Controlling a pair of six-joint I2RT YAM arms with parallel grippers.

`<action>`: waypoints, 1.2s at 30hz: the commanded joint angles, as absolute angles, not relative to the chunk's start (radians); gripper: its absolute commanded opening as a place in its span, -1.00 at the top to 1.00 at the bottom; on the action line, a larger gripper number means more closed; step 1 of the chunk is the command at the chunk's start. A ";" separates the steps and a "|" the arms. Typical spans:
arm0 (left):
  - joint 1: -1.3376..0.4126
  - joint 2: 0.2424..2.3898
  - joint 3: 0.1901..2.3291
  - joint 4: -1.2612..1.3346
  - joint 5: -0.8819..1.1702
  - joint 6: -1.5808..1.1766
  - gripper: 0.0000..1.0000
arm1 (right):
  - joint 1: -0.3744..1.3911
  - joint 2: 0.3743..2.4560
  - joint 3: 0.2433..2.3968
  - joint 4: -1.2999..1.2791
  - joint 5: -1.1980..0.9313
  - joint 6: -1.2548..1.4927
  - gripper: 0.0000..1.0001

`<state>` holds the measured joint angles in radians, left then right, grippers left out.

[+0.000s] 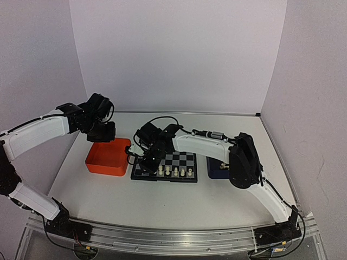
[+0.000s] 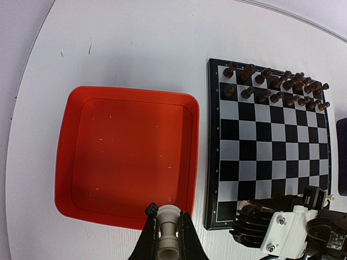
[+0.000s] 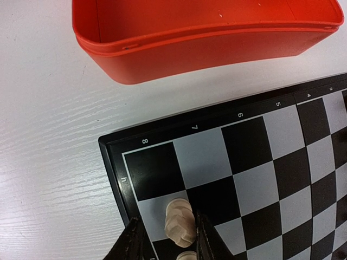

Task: Set up the chess pieces on the board
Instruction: Place the chess piece on the chessboard.

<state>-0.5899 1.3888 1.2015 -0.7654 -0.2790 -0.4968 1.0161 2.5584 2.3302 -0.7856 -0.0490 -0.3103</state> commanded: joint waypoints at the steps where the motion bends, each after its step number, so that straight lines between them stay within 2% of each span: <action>1: -0.583 1.393 1.218 -0.737 -0.268 -0.480 1.00 | 1.018 2.575 2.375 -0.793 -0.064 -0.313 0.41; 5: -0.583 1.397 1.219 -0.732 -0.262 -0.477 1.00 | 1.018 2.567 2.375 -0.793 -0.076 -0.314 0.51; 25: -0.581 1.380 1.214 -0.727 -0.242 -0.472 1.00 | 1.018 2.501 2.393 -0.780 -0.069 -0.297 0.47; 31: -0.581 1.360 1.211 -0.725 -0.212 -0.463 1.00 | 1.018 2.437 2.359 -0.770 -0.020 -0.284 0.40; 36: -0.580 1.354 1.224 -0.730 -0.189 -0.447 1.00 | 1.018 2.320 2.254 -0.725 0.087 -0.256 0.20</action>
